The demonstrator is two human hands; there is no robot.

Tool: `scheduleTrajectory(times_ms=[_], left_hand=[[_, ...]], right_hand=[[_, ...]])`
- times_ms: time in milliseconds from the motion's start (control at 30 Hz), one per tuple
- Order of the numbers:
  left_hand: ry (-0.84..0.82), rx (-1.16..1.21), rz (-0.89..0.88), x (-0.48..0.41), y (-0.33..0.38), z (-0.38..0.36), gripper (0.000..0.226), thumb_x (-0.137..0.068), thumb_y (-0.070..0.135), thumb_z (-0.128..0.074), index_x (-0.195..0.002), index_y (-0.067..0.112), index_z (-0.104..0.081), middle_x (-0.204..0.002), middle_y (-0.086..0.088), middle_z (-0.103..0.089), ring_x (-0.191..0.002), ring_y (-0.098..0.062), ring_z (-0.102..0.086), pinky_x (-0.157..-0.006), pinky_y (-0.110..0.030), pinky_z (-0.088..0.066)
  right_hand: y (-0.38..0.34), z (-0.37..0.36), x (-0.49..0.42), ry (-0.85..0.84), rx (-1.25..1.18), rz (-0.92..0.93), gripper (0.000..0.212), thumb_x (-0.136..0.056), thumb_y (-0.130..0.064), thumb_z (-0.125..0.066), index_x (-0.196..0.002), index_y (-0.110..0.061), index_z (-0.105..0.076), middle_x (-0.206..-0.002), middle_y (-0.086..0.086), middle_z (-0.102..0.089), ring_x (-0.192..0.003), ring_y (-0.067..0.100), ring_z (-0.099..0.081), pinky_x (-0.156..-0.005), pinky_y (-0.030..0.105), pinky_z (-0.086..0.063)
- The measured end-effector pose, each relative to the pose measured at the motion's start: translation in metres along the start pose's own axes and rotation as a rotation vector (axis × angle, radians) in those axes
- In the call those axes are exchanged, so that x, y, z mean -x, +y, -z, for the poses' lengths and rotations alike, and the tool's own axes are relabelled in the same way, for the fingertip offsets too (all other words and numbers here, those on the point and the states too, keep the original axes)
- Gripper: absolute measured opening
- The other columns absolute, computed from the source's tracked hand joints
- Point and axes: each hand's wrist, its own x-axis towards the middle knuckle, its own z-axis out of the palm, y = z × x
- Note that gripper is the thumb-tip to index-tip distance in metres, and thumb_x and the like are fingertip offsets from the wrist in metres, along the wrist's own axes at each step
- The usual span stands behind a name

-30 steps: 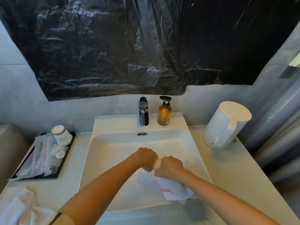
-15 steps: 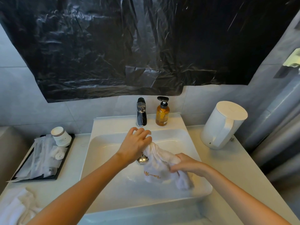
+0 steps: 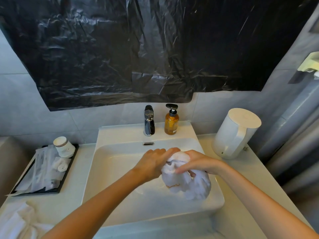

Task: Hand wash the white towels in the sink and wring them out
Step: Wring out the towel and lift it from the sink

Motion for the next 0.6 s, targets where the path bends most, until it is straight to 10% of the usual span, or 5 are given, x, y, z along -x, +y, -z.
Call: scheduleTrajectory(times_ms=[200,467,600], left_hand=[[0.009,-0.142,-0.164,-0.009,-0.016,0.015,0.076,-0.080,0.002,-0.070,-0.143,0.025,-0.036,-0.114,-0.002,-0.056,-0.103,-0.022,-0.050,-0.095,-0.034,-0.037],[-0.491,0.636,0.106,-0.013,0.009,0.063,0.091,-0.080,0.002,-0.069,-0.141,0.026,-0.005,-0.099,-0.003,-0.044,-0.082,-0.012,-0.052,-0.058,-0.017,-0.046],[-0.106,0.990,0.186,-0.013,0.031,0.064,0.063,-0.089,0.021,-0.069,-0.136,0.031,-0.028,-0.118,0.009,-0.051,-0.114,-0.011,-0.053,-0.092,-0.027,-0.049]], right_hand=[[-0.019,0.025,0.007,0.133,0.427,0.022,0.029,-0.066,-0.028,-0.084,-0.078,-0.024,-0.058,-0.071,-0.007,-0.055,-0.066,0.010,-0.052,-0.059,0.023,-0.041],[-0.057,0.025,0.017,0.330,0.148,0.174,0.011,-0.076,-0.004,-0.069,-0.081,-0.013,-0.065,-0.068,-0.003,-0.057,-0.062,0.006,-0.053,-0.051,0.016,-0.040],[-0.073,0.023,0.022,0.439,0.096,0.276,0.015,-0.078,-0.004,-0.071,-0.083,-0.017,-0.064,-0.071,-0.004,-0.058,-0.069,0.008,-0.055,-0.053,0.012,-0.042]])
